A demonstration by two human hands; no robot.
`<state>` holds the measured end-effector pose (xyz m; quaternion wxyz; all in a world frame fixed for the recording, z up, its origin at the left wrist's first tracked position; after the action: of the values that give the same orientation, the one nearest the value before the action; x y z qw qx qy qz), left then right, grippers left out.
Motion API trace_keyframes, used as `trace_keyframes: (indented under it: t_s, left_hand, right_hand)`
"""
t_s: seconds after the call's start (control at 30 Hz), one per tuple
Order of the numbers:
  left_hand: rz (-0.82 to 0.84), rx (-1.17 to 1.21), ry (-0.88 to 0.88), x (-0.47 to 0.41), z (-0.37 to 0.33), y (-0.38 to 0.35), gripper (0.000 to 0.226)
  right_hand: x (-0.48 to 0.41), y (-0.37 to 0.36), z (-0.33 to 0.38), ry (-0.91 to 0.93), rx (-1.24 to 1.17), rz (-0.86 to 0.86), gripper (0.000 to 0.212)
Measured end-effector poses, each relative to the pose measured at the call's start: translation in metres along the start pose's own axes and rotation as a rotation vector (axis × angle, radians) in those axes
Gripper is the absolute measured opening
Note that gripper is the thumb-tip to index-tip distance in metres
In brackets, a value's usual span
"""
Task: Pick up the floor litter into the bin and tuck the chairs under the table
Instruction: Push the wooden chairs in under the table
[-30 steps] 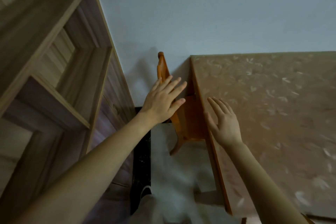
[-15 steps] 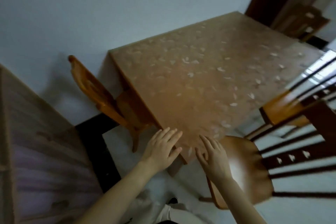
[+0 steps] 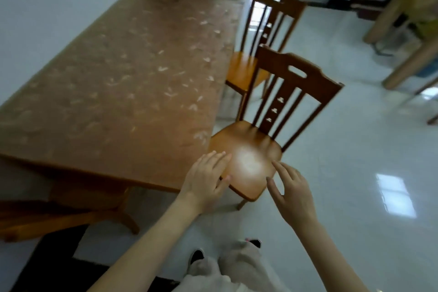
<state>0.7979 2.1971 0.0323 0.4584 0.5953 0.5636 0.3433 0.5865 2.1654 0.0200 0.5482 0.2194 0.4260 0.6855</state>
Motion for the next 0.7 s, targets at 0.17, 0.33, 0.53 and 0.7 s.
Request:
trace_keyframes:
  t_s: [0.17, 0.33, 0.53, 0.7]
  left_hand:
    - [0.068, 0.014, -0.158, -0.029, -0.075, -0.027, 0.054]
    - [0.110, 0.002, -0.245, -0.060, -0.163, -0.072, 0.050]
    - [0.205, 0.038, -0.315, -0.117, -0.286, -0.153, 0.061]
    - [0.180, 0.079, -0.403, -0.169, -0.390, -0.165, 0.064]
  right_hand:
    - [0.038, 0.048, -0.056, -0.120, -0.003, -0.135, 0.051]
    - [0.068, 0.092, -0.143, -0.217, 0.002, -0.189, 0.052]
    - [0.098, 0.178, -0.257, -0.265, 0.052, -0.249, 0.049]
    - [0.113, 0.255, -0.334, -0.326, 0.094, -0.320, 0.049]
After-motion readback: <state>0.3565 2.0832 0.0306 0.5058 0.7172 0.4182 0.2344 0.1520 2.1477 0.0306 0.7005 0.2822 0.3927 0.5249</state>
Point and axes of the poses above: each hand's wrist, its own x-axis away from the middle knuckle, its own y-axis out of the back of the hand, z = x × y, the point moved 8 cm from there along -x, towards the middle knuckle, and after that the axes turned 6 degrees about -x, right-handed, at the moved point
